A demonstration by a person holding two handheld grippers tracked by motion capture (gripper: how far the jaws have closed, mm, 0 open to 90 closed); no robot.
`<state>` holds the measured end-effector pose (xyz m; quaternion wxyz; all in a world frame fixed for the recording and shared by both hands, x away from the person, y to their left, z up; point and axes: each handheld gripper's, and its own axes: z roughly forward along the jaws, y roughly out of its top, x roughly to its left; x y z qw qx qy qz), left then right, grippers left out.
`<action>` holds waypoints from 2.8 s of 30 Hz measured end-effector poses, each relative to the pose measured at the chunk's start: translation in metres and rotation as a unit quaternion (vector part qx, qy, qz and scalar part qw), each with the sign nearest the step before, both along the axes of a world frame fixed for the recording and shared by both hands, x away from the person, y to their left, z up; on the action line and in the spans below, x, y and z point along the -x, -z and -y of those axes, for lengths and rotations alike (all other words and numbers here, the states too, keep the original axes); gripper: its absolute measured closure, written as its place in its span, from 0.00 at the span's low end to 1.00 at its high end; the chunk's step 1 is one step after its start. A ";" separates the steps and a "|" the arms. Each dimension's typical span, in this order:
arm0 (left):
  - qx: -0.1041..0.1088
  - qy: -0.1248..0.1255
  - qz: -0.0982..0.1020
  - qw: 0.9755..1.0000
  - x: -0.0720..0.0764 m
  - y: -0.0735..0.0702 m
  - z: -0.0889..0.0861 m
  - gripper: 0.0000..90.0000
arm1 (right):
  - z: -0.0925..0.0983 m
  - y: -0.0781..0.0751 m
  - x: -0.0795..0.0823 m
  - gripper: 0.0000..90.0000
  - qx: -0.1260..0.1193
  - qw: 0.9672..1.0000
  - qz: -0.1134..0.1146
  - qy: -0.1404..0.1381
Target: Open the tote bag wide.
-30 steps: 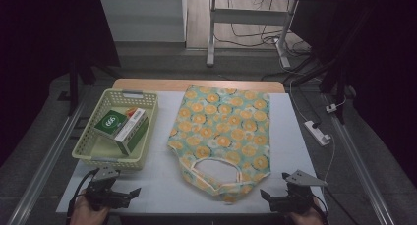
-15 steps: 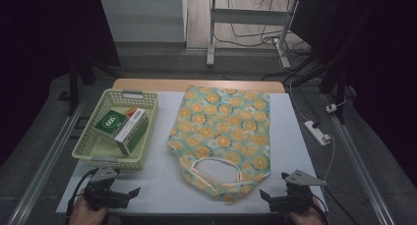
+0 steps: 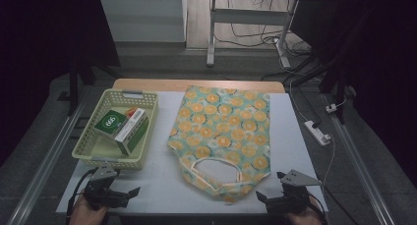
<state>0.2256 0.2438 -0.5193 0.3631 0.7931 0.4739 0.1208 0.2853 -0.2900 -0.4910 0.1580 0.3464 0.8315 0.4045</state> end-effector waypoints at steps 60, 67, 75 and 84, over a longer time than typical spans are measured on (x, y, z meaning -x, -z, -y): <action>0.018 0.002 -0.018 1.000 -0.005 0.002 -0.004 0.01 | -0.146 0.006 0.003 0.03 0.036 0.973 -0.059 -0.220; 0.017 0.003 -0.018 1.000 -0.005 0.002 -0.003 0.01 | -0.157 0.018 0.000 0.20 0.057 0.967 -0.066 -0.240; 0.014 0.006 -0.018 1.000 -0.005 0.001 -0.003 0.01 | -0.149 0.028 -0.012 0.62 0.094 0.966 -0.073 -0.229; 0.014 0.006 -0.018 1.000 -0.005 0.002 -0.002 0.01 | -0.143 0.018 -0.013 0.99 0.087 0.966 -0.073 -0.234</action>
